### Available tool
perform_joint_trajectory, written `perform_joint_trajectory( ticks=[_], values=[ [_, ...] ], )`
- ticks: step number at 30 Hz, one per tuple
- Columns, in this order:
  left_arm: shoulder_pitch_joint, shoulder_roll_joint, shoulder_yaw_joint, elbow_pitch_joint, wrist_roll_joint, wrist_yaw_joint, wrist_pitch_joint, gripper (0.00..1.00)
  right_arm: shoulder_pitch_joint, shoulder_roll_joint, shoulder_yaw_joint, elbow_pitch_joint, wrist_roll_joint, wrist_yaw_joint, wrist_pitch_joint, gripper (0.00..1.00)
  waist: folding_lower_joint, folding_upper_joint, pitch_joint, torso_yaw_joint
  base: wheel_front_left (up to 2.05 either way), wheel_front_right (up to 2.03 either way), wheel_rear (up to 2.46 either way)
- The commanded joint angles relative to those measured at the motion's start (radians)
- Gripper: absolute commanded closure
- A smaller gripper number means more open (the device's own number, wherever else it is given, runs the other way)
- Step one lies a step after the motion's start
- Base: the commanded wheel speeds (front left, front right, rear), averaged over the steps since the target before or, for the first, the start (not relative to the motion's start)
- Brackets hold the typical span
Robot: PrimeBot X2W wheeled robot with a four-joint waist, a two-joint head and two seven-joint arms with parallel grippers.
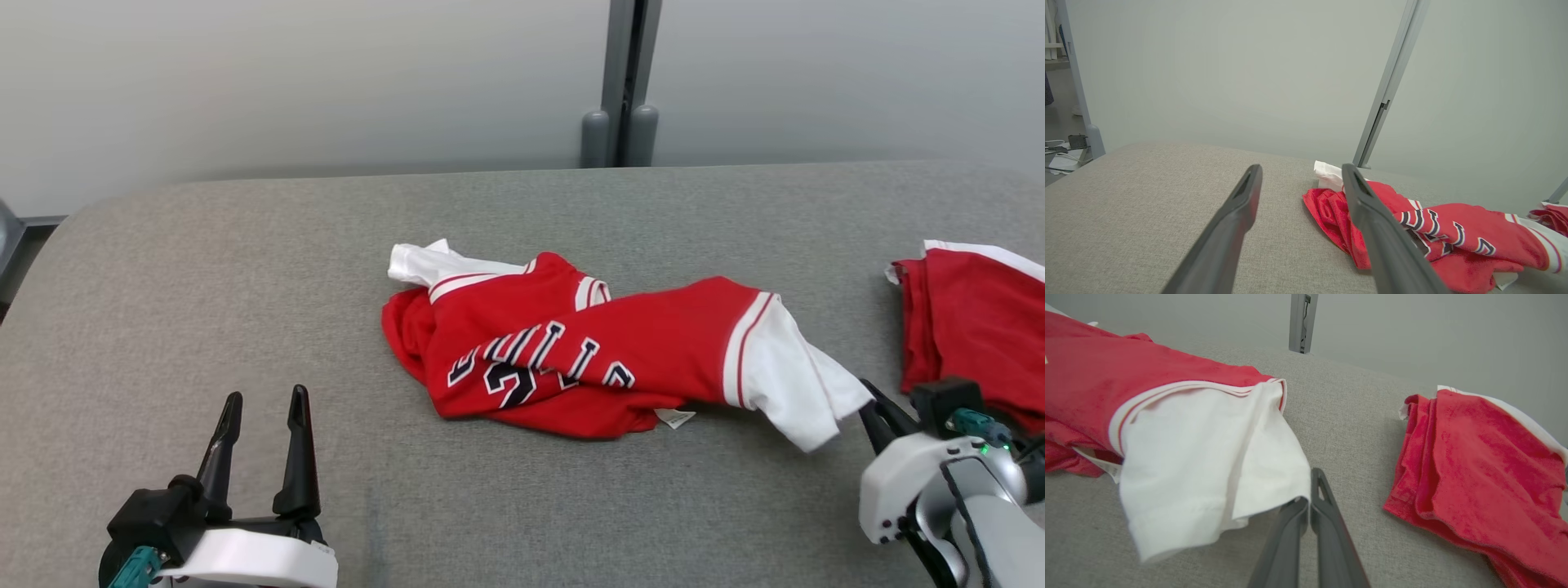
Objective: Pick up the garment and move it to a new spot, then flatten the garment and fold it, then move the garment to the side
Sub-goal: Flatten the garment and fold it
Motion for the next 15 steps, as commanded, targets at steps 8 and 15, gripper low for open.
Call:
perform_joint_trajectory(
  ticks=[8, 15],
  values=[
    [0.009, 0.006, 0.002, 0.011, -0.006, -0.003, -0.002, 0.00, 0.158, -0.027, -0.098, -0.088, 0.007, 0.000, 0.127, 1.00, 0.0000, 0.0000, -0.021, -0.038, 0.00, 0.00, 0.00],
    [0.009, 0.011, -0.004, 0.016, -0.008, -0.004, 0.002, 0.00, 0.246, 0.012, -0.166, -0.154, 0.008, 0.000, 0.202, 0.15, 0.0000, 0.0000, -0.034, -0.045, 0.00, 0.00, 0.00]
  ],
)
